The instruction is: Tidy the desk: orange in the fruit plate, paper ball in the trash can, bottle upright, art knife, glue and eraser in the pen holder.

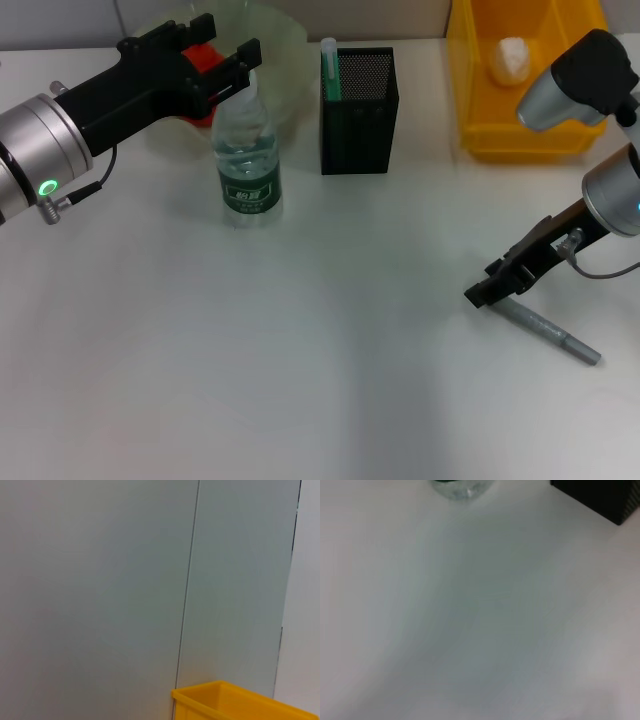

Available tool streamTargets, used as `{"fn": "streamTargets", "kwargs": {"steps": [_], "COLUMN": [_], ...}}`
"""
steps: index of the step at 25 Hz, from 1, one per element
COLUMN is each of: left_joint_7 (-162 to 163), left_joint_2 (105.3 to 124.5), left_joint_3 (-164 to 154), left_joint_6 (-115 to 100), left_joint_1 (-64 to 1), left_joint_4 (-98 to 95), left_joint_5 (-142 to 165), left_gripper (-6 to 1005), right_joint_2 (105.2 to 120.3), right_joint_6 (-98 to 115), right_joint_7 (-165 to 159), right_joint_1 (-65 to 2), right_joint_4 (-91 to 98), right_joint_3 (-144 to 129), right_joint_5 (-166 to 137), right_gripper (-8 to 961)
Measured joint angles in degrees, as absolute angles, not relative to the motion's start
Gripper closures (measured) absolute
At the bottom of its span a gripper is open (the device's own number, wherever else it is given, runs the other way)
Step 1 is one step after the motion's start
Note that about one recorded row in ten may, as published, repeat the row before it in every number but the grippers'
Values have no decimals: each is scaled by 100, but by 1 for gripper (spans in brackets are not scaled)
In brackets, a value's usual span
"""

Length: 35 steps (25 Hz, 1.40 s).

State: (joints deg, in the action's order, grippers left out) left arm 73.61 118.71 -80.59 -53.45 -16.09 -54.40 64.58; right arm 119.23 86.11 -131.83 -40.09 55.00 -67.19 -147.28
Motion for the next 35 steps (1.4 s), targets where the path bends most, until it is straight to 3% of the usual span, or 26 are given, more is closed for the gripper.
{"fn": "streamTargets", "kwargs": {"steps": [13,22,29,31,35], "left_joint_7": [7357,7348,7347,7347,7347], "left_joint_2": [11869,11874,11874,11874,11880], "left_joint_3": [-8053,-7970,-7949,-7924,-7917], "left_joint_6": [-5342,-5346,-5358,-5374,-5376], "left_joint_1": [-1595,-1552,-1567,-1560,-1555], "left_joint_4": [-5440,-5435,-5434,-5436,-5428], "left_joint_5": [6460,6460,6460,6460,6458], "left_gripper": [347,346,347,347,347], "right_joint_2": [11927,11919,11781,11668,11640], "right_joint_6": [8547,8564,8975,9060,8739], "right_joint_7": [-13313,-13344,-12466,-11635,-10370], "right_joint_1": [-4275,-4331,-4179,-3944,-3658], "right_joint_4": [5086,5099,5104,4876,4118], "right_joint_3": [-6846,-6907,-5481,-4317,-3555], "right_joint_5": [-14981,-15029,-14273,-13041,-11235], "right_gripper": [612,770,804,804,805]}}
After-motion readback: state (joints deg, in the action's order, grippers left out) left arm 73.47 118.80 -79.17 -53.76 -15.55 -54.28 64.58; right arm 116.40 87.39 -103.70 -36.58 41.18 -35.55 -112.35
